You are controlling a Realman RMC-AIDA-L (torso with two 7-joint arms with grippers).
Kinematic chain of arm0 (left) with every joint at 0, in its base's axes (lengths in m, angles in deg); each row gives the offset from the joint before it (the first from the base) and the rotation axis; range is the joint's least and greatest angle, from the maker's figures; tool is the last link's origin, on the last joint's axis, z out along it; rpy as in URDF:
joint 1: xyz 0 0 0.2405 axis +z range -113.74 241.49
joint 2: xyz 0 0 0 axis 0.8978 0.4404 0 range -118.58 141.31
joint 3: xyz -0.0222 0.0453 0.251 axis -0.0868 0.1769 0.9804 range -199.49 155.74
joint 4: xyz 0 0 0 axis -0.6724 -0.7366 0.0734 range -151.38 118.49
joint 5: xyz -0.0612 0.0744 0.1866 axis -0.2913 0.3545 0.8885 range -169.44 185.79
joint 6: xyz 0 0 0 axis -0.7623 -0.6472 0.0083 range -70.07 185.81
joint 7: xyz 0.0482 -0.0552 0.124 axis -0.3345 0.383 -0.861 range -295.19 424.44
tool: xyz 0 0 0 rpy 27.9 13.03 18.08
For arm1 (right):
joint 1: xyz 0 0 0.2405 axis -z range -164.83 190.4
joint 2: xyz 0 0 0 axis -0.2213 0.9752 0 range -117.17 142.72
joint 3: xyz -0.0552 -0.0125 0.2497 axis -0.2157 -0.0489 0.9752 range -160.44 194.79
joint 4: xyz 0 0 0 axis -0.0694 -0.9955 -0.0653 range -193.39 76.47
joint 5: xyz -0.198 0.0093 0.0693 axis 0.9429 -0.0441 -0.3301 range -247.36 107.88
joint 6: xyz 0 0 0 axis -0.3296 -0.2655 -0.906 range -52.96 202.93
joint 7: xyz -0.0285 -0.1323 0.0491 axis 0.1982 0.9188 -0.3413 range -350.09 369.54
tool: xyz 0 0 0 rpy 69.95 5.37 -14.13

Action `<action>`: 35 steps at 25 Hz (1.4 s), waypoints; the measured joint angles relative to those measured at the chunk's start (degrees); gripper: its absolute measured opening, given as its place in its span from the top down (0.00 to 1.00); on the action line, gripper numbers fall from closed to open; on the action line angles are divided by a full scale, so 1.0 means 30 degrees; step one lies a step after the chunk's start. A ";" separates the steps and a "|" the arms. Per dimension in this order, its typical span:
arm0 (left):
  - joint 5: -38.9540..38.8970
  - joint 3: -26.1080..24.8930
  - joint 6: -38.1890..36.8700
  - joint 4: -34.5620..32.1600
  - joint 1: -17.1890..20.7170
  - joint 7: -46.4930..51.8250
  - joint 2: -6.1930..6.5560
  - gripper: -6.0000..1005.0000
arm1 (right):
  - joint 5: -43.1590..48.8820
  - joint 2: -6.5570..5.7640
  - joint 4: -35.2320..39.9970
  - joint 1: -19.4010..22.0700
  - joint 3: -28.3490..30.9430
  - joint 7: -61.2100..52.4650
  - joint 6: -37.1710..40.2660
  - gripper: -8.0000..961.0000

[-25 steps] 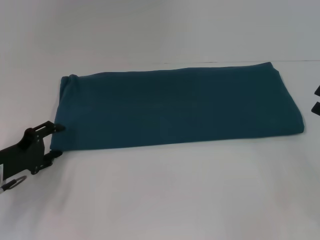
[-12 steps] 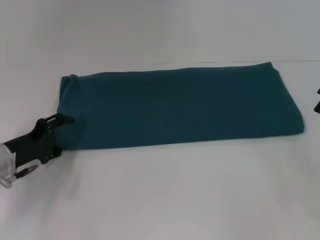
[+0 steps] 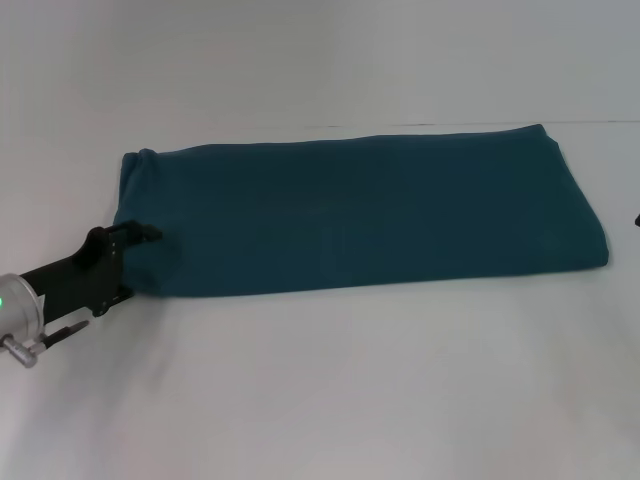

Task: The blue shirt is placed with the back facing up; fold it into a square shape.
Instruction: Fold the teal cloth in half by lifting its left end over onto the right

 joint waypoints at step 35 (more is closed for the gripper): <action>0.0127 -0.0143 -0.1682 -0.3312 0.2140 -0.3242 0.0403 0.99 | 0.0150 0.0116 -0.0757 0.0054 0.0149 -0.0016 -0.0250 0.23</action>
